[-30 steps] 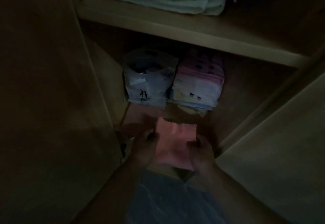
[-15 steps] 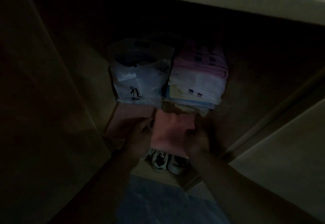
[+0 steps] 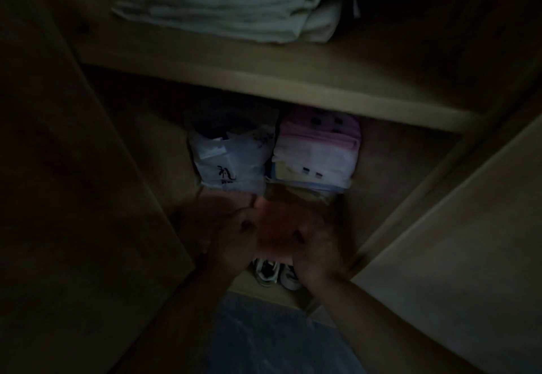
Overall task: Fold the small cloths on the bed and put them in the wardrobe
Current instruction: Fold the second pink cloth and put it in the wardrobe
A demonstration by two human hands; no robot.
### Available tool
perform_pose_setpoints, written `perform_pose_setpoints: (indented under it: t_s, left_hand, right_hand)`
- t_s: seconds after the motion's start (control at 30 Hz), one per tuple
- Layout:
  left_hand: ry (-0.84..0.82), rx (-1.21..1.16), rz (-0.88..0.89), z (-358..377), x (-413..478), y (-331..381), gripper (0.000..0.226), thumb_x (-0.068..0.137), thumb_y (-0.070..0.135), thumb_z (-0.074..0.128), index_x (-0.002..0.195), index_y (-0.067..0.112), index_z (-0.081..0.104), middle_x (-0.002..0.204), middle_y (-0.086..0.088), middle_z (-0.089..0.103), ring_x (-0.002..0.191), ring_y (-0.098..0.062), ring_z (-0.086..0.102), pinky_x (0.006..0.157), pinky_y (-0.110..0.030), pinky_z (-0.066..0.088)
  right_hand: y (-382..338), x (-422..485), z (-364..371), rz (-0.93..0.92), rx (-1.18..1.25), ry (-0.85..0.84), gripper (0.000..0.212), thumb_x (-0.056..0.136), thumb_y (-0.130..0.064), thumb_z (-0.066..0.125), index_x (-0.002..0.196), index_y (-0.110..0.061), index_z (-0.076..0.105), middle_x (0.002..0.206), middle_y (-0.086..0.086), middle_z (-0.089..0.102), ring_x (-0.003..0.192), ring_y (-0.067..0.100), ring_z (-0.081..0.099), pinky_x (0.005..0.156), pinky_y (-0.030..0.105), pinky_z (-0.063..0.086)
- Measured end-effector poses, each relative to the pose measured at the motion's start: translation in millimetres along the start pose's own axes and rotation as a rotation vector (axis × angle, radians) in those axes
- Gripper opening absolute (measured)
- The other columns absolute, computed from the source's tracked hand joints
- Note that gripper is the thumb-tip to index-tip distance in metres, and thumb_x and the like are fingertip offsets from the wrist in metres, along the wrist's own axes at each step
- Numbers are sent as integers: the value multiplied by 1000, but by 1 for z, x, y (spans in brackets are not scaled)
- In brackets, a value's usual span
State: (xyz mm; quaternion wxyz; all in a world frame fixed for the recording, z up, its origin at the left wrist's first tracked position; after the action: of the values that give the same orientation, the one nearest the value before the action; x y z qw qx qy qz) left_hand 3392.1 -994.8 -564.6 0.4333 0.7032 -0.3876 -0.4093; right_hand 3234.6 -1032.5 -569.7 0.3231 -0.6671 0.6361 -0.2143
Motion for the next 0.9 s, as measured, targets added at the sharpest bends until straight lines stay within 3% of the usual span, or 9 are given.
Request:
perform_pose_setpoints:
  t_s: [0.07, 0.17, 0.27, 0.33, 0.47, 0.53, 0.67, 0.77, 0.9]
  left_hand:
    - [15, 0, 18, -9, -25, 21, 28, 99, -3, 52, 121, 2, 68, 116, -19, 71, 105, -30, 67, 96, -43, 53]
    - [49, -23, 39, -22, -75, 65, 26, 98, 5, 58, 111, 22, 73, 113, -3, 71, 113, -25, 66, 101, -44, 52]
    - [56, -95, -30, -28, -128, 104, 28, 98, 3, 58, 103, 25, 74, 111, -3, 73, 111, -28, 67, 102, -52, 51]
    - [68, -130, -24, -29, -171, 141, 27, 97, 4, 59, 101, 24, 78, 108, -4, 76, 109, -30, 69, 102, -55, 51]
    - [14, -146, -26, -23, -265, 222, 18, 94, 25, 64, 102, 36, 76, 107, 0, 76, 110, -28, 69, 101, -57, 52]
    - [-25, -170, 30, -16, -300, 254, 19, 90, 31, 65, 104, 36, 76, 107, 5, 76, 109, -22, 70, 101, -56, 53]
    - [-163, -210, 96, 14, -345, 310, 19, 98, 21, 64, 108, 30, 77, 110, 8, 76, 107, -14, 71, 101, -47, 55]
    - [-266, -223, 139, 41, -358, 348, 20, 99, 18, 63, 110, 29, 76, 111, 8, 76, 111, -16, 69, 101, -41, 55]
    - [-429, -207, 239, 85, -367, 402, 21, 99, 16, 62, 109, 30, 75, 111, 13, 77, 109, -8, 70, 99, -39, 55]
  right_hand:
    - [-19, -18, -23, -54, 84, 2, 46, 97, -19, 60, 141, -11, 53, 145, 8, 51, 135, 23, 45, 113, 20, 26]
    - [-50, -50, -71, -91, 220, -31, 43, 94, -13, 63, 136, -15, 56, 136, 5, 57, 120, 17, 58, 105, 26, 43]
    - [-74, -91, -119, -116, 342, -67, 35, 92, -4, 60, 120, -25, 62, 128, 4, 60, 96, -4, 61, 82, 4, 43]
    - [-90, -127, -163, -114, 444, -72, 37, 93, -3, 59, 105, -38, 60, 115, -1, 65, 90, -6, 62, 78, 7, 47]
    - [-102, -206, -250, -61, 521, -69, 28, 92, -11, 62, 102, -37, 65, 102, -14, 70, 89, -4, 63, 73, 6, 46]
    - [-103, -236, -285, -60, 570, -39, 28, 92, -14, 64, 98, -41, 65, 97, -19, 71, 90, -4, 64, 75, 13, 51]
    - [-102, -275, -359, -29, 613, 56, 16, 92, -23, 67, 101, -36, 66, 95, -16, 71, 92, 4, 66, 85, 43, 59]
    - [-102, -284, -412, -26, 600, 167, 13, 91, -25, 69, 101, -34, 67, 97, -11, 71, 92, 6, 66, 86, 49, 57]
    - [-89, -297, -474, 11, 621, 345, 12, 91, -26, 69, 101, -32, 68, 95, -10, 71, 93, 11, 66, 86, 50, 56]
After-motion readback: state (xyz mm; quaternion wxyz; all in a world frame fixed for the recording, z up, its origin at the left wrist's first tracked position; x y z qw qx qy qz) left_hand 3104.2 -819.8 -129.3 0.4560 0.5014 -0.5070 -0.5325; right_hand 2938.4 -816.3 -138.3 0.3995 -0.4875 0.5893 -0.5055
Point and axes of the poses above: each hand's wrist, its own x-axis towards the middle knuckle, its own z-axis out of the palm, y = z × x, the point moved 4 cm from there along x, towards the middle knuckle
